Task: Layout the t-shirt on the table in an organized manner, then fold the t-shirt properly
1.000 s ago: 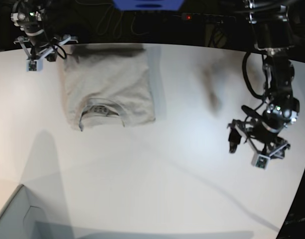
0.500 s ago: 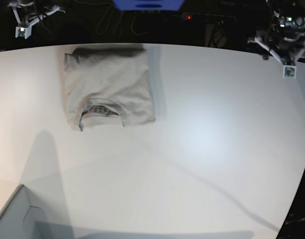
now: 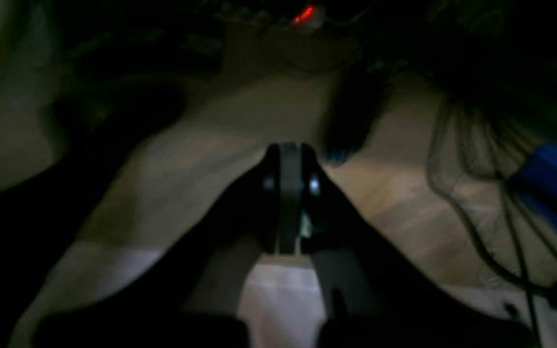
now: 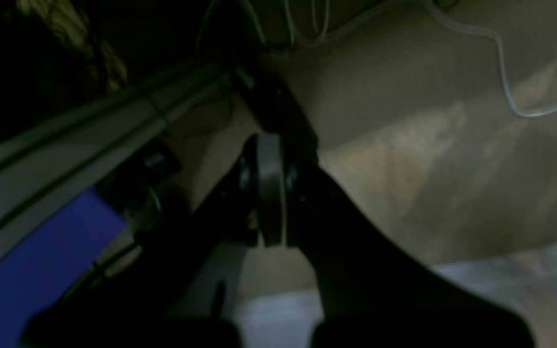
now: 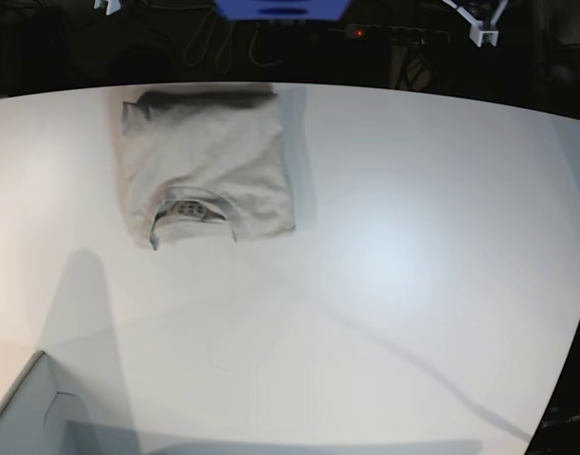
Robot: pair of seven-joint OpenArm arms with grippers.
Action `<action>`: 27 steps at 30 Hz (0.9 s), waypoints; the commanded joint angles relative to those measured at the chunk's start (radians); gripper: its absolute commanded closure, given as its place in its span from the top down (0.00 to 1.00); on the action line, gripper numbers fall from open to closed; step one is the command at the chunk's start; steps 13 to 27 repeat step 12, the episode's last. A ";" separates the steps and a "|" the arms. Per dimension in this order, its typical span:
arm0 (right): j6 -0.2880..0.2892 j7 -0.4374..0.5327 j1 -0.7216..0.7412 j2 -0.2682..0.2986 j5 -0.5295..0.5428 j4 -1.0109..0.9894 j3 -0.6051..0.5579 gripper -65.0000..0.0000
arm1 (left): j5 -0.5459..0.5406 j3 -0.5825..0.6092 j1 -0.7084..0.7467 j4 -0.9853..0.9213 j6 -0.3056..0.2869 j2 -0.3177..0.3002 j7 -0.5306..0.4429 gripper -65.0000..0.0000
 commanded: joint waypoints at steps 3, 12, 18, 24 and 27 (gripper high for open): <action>-0.109 0.186 -0.019 0.005 0.000 -0.124 -0.003 0.00 | 0.011 0.049 -0.062 -0.305 -0.024 -0.054 -0.119 0.00; -0.471 0.554 0.041 0.094 -0.001 -0.491 -0.177 0.00 | 0.010 0.287 -0.287 -0.948 0.219 -0.125 -0.538 0.00; -0.471 0.554 0.041 0.094 -0.001 -0.491 -0.177 0.00 | 0.010 0.287 -0.287 -0.948 0.219 -0.125 -0.538 0.00; -0.471 0.554 0.041 0.094 -0.001 -0.491 -0.177 0.00 | 0.010 0.287 -0.287 -0.948 0.219 -0.125 -0.538 0.00; -0.471 0.554 0.041 0.094 -0.001 -0.491 -0.177 0.00 | 0.010 0.287 -0.287 -0.948 0.219 -0.125 -0.538 0.00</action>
